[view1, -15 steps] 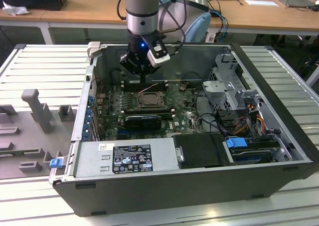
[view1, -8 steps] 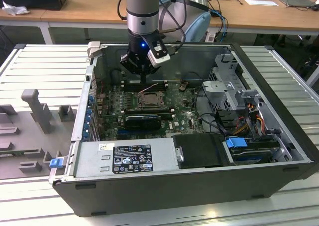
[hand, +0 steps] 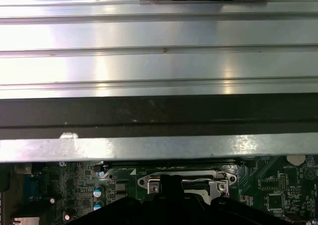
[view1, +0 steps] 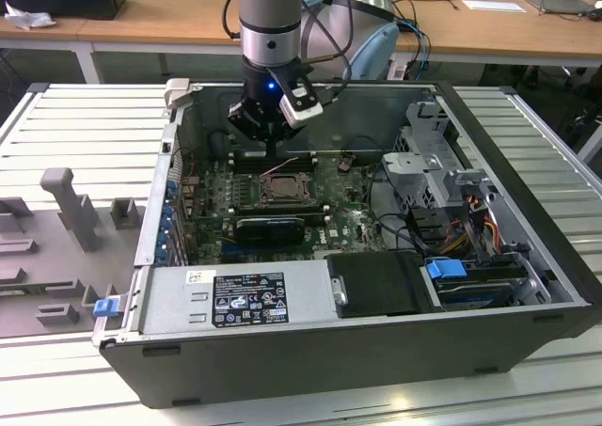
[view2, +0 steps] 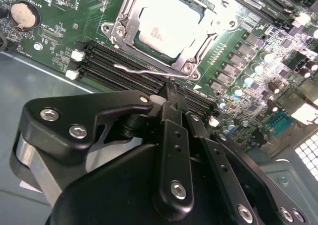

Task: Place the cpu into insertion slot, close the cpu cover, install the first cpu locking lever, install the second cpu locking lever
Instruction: 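Install the first cpu locking lever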

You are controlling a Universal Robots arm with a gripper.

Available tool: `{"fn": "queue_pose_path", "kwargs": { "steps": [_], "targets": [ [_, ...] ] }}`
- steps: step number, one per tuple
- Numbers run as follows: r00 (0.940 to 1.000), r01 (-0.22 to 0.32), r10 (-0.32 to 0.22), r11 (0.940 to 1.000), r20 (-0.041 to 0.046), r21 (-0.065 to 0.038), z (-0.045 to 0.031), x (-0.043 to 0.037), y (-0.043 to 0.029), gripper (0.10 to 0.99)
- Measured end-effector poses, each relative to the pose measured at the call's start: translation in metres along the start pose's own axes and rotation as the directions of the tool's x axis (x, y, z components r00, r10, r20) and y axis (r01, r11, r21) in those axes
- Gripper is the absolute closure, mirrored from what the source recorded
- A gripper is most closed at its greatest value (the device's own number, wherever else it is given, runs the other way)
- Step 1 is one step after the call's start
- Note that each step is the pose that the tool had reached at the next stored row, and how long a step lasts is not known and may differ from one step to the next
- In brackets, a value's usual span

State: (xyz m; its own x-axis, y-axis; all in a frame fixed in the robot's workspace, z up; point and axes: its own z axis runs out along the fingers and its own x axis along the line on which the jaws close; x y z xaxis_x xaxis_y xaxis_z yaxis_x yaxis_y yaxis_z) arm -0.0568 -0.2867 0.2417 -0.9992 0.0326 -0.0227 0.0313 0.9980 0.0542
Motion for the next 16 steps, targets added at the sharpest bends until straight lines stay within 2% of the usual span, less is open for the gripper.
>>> {"fn": "queue_pose_path", "kwargs": {
  "steps": [3,7,10,16],
  "targets": [
    [1.0,0.0,0.0,0.9999,-0.0006,-0.015,0.0021,-0.0041,0.0,0.98],
    [0.9999,0.013,-0.013,0.9998,-0.0012,-0.015,0.0101,-0.0116,0.0003,0.98],
    [0.9998,0.021,-0.021,0.9996,-0.0016,-0.016,0.0117,-0.0197,0.002,0.98],
    [0.9986,0.052,-0.052,0.9985,-0.0032,-0.017,0.0171,-0.0234,0.0058,0.98]
  ]
}}
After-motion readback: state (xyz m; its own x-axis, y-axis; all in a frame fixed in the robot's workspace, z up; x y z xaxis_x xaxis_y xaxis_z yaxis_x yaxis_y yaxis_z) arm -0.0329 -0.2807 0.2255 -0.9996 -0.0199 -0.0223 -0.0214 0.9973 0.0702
